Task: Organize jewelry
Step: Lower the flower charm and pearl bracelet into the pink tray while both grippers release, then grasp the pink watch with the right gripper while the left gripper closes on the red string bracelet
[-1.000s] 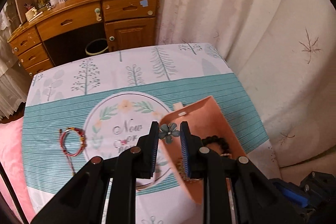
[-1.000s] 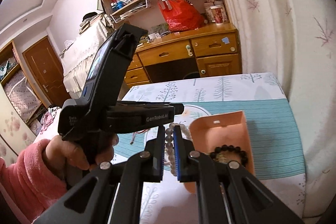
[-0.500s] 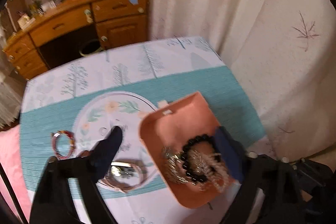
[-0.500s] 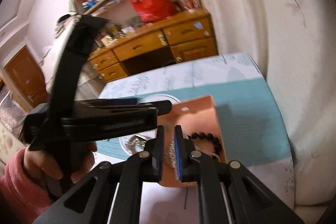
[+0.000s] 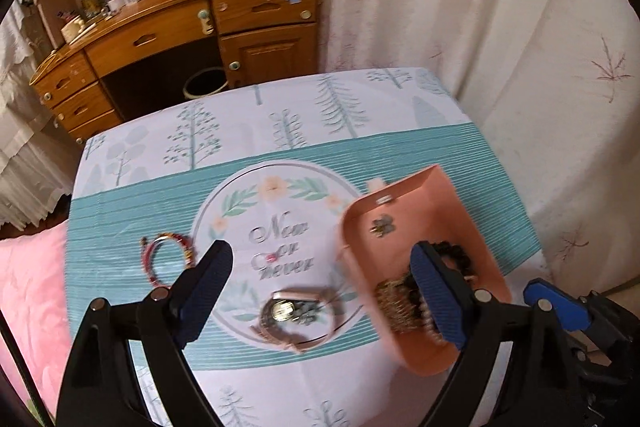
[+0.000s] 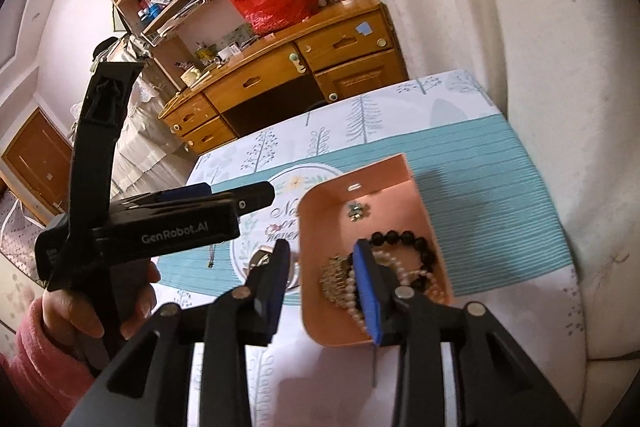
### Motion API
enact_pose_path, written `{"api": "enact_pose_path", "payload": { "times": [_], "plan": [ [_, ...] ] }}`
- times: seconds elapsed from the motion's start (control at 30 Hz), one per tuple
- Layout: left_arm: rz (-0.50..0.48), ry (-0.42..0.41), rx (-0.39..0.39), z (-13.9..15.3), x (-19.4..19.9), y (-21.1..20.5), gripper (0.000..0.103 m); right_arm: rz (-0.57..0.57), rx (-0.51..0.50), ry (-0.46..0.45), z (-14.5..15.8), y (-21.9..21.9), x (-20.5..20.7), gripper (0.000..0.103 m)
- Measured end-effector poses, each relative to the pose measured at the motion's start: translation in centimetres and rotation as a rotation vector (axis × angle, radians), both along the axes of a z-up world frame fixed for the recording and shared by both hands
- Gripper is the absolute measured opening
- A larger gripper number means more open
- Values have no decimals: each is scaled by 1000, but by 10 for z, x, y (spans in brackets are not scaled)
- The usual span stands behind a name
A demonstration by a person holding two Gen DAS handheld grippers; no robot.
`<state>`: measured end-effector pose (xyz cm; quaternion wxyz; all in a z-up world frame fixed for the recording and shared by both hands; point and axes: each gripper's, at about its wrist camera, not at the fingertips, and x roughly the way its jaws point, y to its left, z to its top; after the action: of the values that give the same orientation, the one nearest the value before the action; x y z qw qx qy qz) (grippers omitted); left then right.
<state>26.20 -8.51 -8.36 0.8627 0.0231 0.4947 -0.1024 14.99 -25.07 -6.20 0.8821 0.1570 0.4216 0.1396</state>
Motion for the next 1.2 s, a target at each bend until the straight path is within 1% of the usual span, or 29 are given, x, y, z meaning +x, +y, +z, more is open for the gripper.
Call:
{"api": "enact_pose_path", "payload": {
  "times": [0.1,0.17,0.2,0.27,0.43,0.57,0.7,0.87,0.97,1.1,1.13,1.17,1.2],
  "plan": [
    [23,13,15,-6,-2,17,89,13,15,18,-4,13,1,39],
    [39,22,28,-10,-3,28,89,21,26,38,-7,23,1,49],
    [49,25,38,-13,-3,35,89,21,30,44,-8,27,1,52],
    [64,28,53,-18,-4,47,89,14,38,56,-11,37,1,65],
    [108,44,83,-31,-5,81,89,-30,17,92,-23,62,4,67],
    [123,36,108,-41,-2,109,89,-54,-4,119,-35,83,9,67],
    [112,35,93,-54,5,130,89,-61,-38,122,-45,107,14,67],
    [102,34,44,-75,14,150,89,-90,-126,109,-60,136,16,67],
    [85,31,18,-88,19,155,89,-83,-189,102,-71,152,19,67],
    [89,47,19,-107,28,157,89,-80,-323,78,-84,171,24,68],
    [95,52,17,-112,31,158,89,-78,-357,69,-86,175,25,69],
    [101,54,12,-116,32,159,89,-78,-398,63,-90,179,26,74],
    [105,54,5,-118,33,160,89,-79,-436,61,-93,183,27,75]
  ]
}}
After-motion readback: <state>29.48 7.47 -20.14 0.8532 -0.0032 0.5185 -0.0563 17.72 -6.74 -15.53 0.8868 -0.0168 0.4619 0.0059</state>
